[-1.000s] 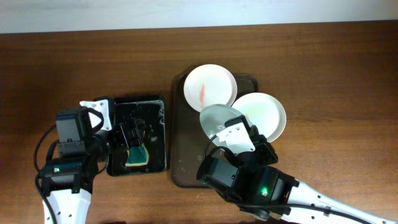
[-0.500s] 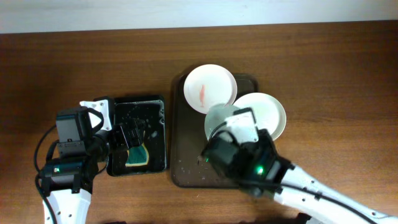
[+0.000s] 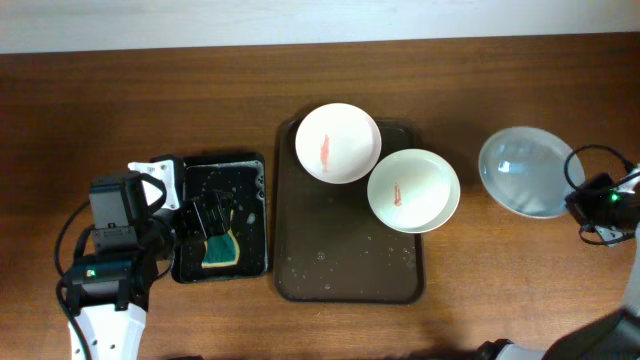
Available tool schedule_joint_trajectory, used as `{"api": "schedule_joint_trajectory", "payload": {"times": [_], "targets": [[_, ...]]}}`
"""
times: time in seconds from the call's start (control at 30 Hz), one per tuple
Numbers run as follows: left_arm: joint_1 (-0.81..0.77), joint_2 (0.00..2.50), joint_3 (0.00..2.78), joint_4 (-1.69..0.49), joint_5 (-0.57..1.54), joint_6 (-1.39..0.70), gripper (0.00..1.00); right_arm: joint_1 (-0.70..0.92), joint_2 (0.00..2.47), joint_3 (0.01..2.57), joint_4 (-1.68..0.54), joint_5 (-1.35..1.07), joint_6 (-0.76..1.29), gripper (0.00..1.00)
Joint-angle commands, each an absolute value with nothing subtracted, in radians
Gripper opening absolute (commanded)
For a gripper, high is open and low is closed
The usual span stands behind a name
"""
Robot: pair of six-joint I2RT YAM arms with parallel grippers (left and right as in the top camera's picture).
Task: Clean dirty plates on tray and stack at the side
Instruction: 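Carry the plate right and set it on the table with the right gripper, then grasp the rim of the next plate on the tray with the right gripper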
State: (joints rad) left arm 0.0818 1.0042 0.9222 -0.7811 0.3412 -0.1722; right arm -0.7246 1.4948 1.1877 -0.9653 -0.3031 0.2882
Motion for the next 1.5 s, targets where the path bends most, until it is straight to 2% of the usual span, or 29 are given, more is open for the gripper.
{"api": "schedule_joint_trajectory", "payload": {"times": [0.0,0.13,0.17,0.2,0.27,0.3,0.4,0.5,0.6,0.7,0.73,0.77,0.8,0.9,1.03,1.13,1.17,1.2,1.3,1.37,1.4,1.43,1.47], "targets": [[0.086,1.004,0.937,-0.779,0.352,-0.162,1.00,-0.766,1.625,1.199,-0.958,-0.216,0.308,0.04],[0.086,1.004,0.937,-0.779,0.352,-0.162,0.99,-0.765,1.727,1.199,-0.937,-0.199,0.307,0.06],[0.086,1.004,0.937,-0.779,0.352,-0.162,1.00,-0.757,1.708,1.199,-0.933,-0.236,0.284,0.26],[0.086,1.004,0.937,-0.779,0.352,-0.162,1.00,-0.741,1.689,1.199,-0.929,-0.285,0.259,0.37],[0.086,1.004,0.937,-0.779,0.352,-0.162,1.00,-0.677,1.615,1.199,-0.918,-0.318,0.233,0.50],[0.086,1.004,0.937,-0.779,0.352,-0.162,1.00,-0.612,1.551,1.199,-0.912,-0.322,0.199,0.51],[0.086,1.004,0.937,-0.779,0.352,-0.162,1.00,-0.313,1.396,1.199,-0.918,-0.290,0.110,0.51],[0.086,1.004,0.937,-0.779,0.352,-0.162,1.00,-0.091,1.450,1.184,-0.897,-0.057,0.138,0.52],[0.086,1.004,0.937,-0.779,0.352,-0.162,0.99,-0.061,1.618,1.180,-0.845,-0.002,0.167,0.52],[0.086,1.004,0.937,-0.779,0.352,-0.162,1.00,-0.058,1.783,1.180,-0.809,-0.090,0.162,0.50],[0.086,1.004,0.937,-0.779,0.352,-0.162,1.00,-0.059,1.828,1.180,-0.802,-0.089,0.167,0.43],[0.086,1.004,0.937,-0.779,0.352,-0.162,1.00,-0.060,1.852,1.180,-0.801,-0.091,0.174,0.19],[0.086,1.004,0.937,-0.779,0.352,-0.162,1.00,-0.060,1.853,1.180,-0.804,-0.093,0.191,0.04],[0.086,1.004,0.937,-0.779,0.352,-0.162,1.00,-0.059,1.780,1.180,-0.844,-0.083,0.214,0.04],[0.086,1.004,0.937,-0.779,0.352,-0.162,0.99,-0.044,1.543,1.180,-1.000,-0.090,0.225,0.04],[0.086,1.004,0.937,-0.779,0.352,-0.162,1.00,0.075,1.437,1.165,-1.146,-0.179,0.228,0.04],[0.086,1.004,0.937,-0.779,0.352,-0.162,1.00,0.138,1.437,1.129,-1.155,-0.181,0.291,0.04],[0.086,1.004,0.937,-0.779,0.352,-0.162,0.99,0.187,1.438,1.080,-1.122,-0.181,0.355,0.04],[0.086,1.004,0.937,-0.779,0.352,-0.162,1.00,0.359,1.450,0.857,-0.809,-0.180,0.576,0.04],[0.086,1.004,0.937,-0.779,0.352,-0.162,1.00,0.416,1.455,0.775,-0.593,-0.161,0.558,0.04],[0.086,1.004,0.937,-0.779,0.352,-0.162,1.00,0.432,1.452,0.794,-0.577,-0.143,0.473,0.05],[0.086,1.004,0.937,-0.779,0.352,-0.162,0.99,0.432,1.441,0.831,-0.615,-0.134,0.436,0.23],[0.086,1.004,0.937,-0.779,0.352,-0.162,1.00,0.432,1.416,0.892,-0.696,-0.086,0.400,0.32]]}}
